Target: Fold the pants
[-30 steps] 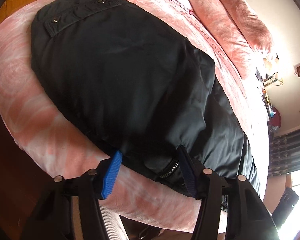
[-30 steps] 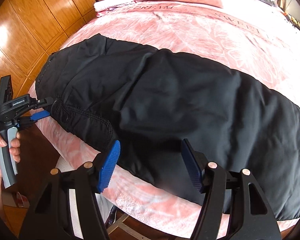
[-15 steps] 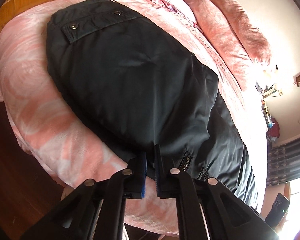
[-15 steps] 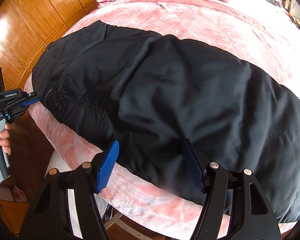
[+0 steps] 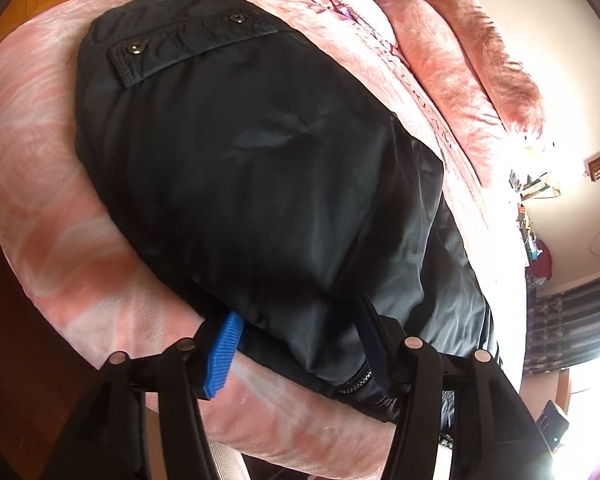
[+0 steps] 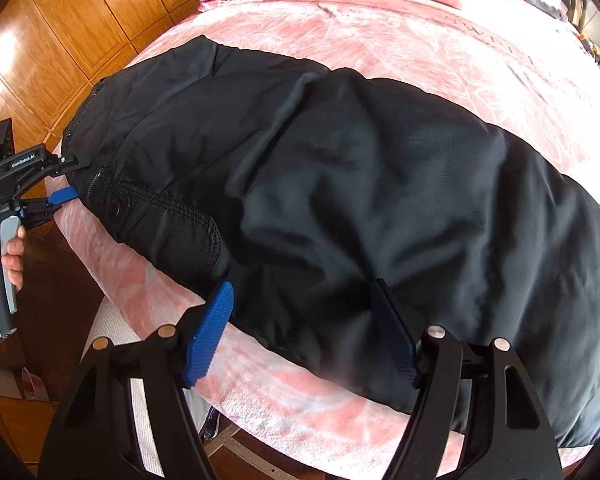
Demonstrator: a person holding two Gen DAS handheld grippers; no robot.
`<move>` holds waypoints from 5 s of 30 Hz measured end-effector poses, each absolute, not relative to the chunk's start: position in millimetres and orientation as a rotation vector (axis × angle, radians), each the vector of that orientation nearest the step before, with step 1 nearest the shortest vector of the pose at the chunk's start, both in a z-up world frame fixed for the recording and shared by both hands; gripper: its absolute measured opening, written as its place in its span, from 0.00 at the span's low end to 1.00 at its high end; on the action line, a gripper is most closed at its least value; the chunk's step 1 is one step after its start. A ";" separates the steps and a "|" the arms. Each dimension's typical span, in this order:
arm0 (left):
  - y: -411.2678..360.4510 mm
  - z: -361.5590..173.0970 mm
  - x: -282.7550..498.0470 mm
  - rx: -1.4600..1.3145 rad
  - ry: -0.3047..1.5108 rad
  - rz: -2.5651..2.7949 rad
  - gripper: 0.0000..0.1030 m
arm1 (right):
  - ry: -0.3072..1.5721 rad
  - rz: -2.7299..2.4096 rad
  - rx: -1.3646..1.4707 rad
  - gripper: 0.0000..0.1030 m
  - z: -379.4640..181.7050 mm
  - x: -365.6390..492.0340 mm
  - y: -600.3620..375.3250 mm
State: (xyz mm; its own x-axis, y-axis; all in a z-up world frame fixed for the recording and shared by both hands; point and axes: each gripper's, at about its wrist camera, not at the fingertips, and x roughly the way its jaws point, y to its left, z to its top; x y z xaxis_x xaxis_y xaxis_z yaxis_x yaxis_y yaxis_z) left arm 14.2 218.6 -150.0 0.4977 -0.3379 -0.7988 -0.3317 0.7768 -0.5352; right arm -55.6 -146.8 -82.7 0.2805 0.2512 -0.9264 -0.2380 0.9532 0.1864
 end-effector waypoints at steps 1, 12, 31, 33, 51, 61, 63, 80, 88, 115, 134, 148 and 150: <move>219.4 -151.1 16.5 -0.721 1.078 0.001 0.52 | 1.245 0.326 0.010 0.70 -82.9 -55.3 -146.4; 226.3 -131.4 -17.0 -0.751 0.914 0.079 0.07 | 1.254 0.329 -0.003 0.69 -84.3 -52.9 -143.3; 200.4 -103.3 -32.0 -0.482 0.866 0.193 0.51 | 1.171 0.246 0.139 0.70 -63.2 -51.5 -201.3; 176.6 -96.1 -25.8 -0.424 0.855 0.107 0.51 | 1.169 0.212 0.178 0.70 -64.4 -49.3 -214.6; 106.3 -107.7 46.0 -0.169 0.938 -0.077 0.52 | 1.149 0.094 0.174 0.68 -66.1 -51.6 -264.1; 131.9 -142.9 124.9 -0.106 1.066 -0.003 0.54 | 1.181 0.081 0.172 0.68 -76.3 -52.4 -261.5; 133.6 -147.9 127.1 -0.113 1.073 -0.006 0.55 | 1.192 0.086 0.152 0.69 -80.1 -52.0 -256.4; 49.1 -129.7 54.4 -0.030 1.006 -0.227 0.69 | 1.182 0.018 0.207 0.75 -86.5 -61.2 -289.9; 47.4 -124.4 56.1 -0.031 1.015 -0.238 0.70 | 1.155 0.042 0.206 0.74 -81.3 -66.9 -286.6; 114.3 -114.2 178.8 0.046 1.036 -0.126 0.70 | 1.142 0.048 0.194 0.75 -64.7 -68.5 -293.3; -39.1 -100.4 5.3 -0.012 1.024 -0.468 0.74 | 1.037 -0.347 0.587 0.83 -47.0 -206.9 -514.6; -136.3 -132.5 -9.9 0.038 1.091 -0.570 0.74 | 1.064 -0.211 0.677 0.81 -96.7 -192.5 -499.9; -137.0 -137.3 -9.1 0.045 1.093 -0.563 0.75 | 1.064 -0.223 0.637 0.78 -97.0 -186.9 -493.0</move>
State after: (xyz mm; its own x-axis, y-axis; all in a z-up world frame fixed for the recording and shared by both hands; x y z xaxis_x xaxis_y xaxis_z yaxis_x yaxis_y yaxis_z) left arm -9.1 -137.0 -137.3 0.3346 -0.4094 -0.8488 0.4528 0.8598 -0.2362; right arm -186.9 -493.0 -97.0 0.4830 0.1281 -0.8662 0.4645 0.8011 0.3775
